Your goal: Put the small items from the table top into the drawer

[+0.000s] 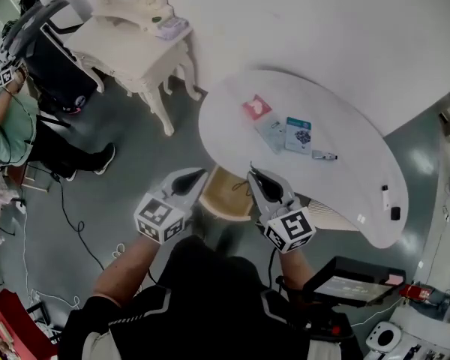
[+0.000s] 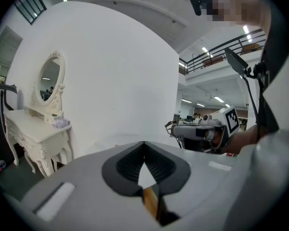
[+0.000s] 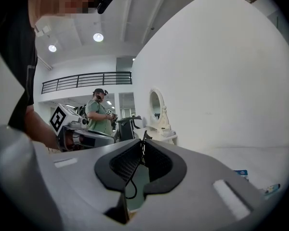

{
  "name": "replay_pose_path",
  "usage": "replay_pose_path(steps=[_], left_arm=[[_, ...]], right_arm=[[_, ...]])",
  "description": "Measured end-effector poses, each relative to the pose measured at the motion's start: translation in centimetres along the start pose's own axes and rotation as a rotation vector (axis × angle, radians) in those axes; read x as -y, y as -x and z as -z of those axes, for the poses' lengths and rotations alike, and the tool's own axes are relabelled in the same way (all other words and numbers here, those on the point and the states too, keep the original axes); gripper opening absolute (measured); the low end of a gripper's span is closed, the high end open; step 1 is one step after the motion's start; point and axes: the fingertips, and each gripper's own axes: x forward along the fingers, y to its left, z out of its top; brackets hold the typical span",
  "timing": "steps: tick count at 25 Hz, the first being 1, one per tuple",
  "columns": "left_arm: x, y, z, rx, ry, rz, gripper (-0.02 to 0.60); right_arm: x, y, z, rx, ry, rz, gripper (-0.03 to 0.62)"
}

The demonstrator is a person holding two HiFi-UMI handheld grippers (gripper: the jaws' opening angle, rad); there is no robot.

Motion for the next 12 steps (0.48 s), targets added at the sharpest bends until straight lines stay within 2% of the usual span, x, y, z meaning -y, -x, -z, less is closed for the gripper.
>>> replay_pose_path(steps=[7, 12], left_arm=[[-2.1, -0.7, 4.6, -0.071, 0.053, -0.010, 0.002], [-2.7, -1.1, 6.0, -0.026, 0.125, 0.052, 0.002]], right_arm=[[0.0, -1.9, 4.2, -0.042, -0.019, -0.024, 0.029], [0.2, -2.6, 7.0, -0.090, 0.000, -0.055, 0.029]])
